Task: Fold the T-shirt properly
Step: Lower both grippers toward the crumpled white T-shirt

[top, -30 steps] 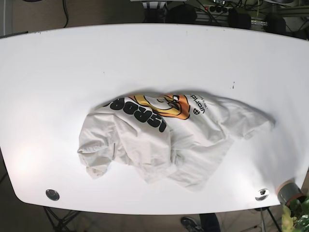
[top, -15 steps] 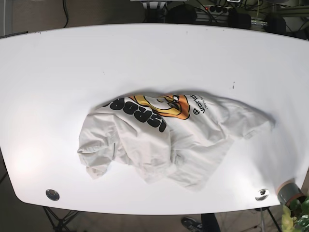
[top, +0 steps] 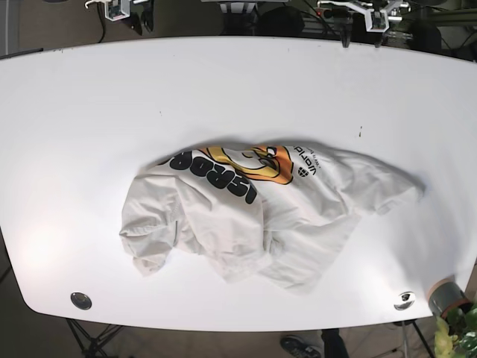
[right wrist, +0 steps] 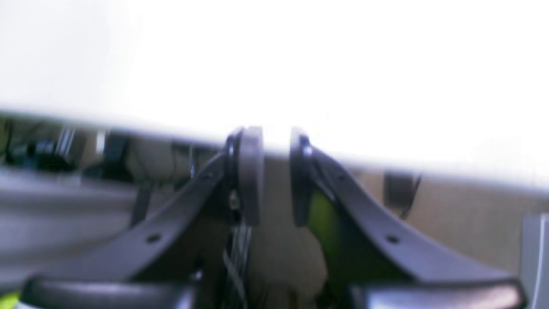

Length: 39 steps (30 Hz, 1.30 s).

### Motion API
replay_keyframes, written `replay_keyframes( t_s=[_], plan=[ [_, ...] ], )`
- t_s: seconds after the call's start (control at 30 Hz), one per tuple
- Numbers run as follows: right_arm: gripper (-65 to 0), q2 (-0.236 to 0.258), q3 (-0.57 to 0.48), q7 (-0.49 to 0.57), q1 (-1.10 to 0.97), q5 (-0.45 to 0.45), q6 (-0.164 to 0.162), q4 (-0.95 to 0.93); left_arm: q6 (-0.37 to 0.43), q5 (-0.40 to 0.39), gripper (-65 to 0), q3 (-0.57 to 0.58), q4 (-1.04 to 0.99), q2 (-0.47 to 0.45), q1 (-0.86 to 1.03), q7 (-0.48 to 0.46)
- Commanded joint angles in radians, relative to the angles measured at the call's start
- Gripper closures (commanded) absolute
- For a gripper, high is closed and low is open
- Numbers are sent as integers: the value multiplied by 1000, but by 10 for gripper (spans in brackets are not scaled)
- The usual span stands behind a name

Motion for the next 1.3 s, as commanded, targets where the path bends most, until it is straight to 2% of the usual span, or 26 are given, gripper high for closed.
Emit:
replay_keyframes(
  t_s=[0.0,0.4,0.53,0.57,0.67,0.83,0.93,1.03,1.1,1.27],
  plan=[
    [-101,4,3,24,23,7,4,18,0,-10,-369,-24,19,1,-23,-23],
    [-108,2,-3,24,207,1,4,25,0,-9,-378,-34,18,-2,-217,-23],
    [-109,2,-3,-3,276,1,4,32,2,-7,-493,-34,14,-2,-264,-23],
    [-109,2,-3,-42,299,1,4,45,3,-7,-535,-34,14,-2,-281,-23],
    [-109,2,-3,-129,360,3,4,60,3,-7,-601,-36,13,-2,-312,-23],
    [-111,2,0,-230,482,1,4,60,3,-6,-597,-36,11,-4,-376,-11],
    [-149,2,2,-286,546,1,4,58,3,-6,-596,-36,11,-27,-424,78],
    [-255,2,-1,-344,623,4,4,58,3,-6,-596,-36,11,-50,-496,201],
    [-303,2,-1,-372,670,3,4,57,3,-6,-586,-36,13,-50,-525,234],
    [-371,4,-4,-477,795,1,6,54,3,-4,-586,-36,11,-70,-591,242]
  ],
)
